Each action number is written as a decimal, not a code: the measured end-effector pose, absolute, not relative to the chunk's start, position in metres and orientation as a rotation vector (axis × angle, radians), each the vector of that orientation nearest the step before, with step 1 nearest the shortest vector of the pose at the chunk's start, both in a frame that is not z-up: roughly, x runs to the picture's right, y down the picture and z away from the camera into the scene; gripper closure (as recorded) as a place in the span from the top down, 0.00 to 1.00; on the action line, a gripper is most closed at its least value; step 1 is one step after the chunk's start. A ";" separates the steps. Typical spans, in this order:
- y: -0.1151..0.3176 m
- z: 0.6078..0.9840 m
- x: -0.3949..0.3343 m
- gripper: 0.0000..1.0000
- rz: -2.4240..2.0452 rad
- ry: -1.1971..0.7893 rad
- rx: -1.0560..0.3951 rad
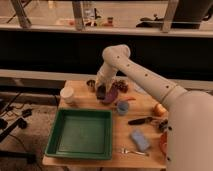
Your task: Place eraser in paper cup
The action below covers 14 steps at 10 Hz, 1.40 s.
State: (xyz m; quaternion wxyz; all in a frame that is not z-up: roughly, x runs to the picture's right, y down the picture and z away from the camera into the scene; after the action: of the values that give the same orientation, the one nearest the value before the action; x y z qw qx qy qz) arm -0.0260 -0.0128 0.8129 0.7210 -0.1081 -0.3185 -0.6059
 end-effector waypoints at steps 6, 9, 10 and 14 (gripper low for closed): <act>-0.013 0.813 -0.024 0.13 -1.336 -0.702 -0.240; -0.012 0.814 -0.024 0.13 -1.335 -0.703 -0.241; -0.012 0.814 -0.023 0.13 -1.337 -0.702 -0.240; -0.029 0.814 -0.070 0.13 -1.430 -0.725 -0.211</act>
State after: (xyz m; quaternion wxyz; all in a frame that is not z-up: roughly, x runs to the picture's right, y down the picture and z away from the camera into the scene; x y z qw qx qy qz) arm -0.0695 -0.0289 0.8136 0.6903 -0.0944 -0.3244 -0.6398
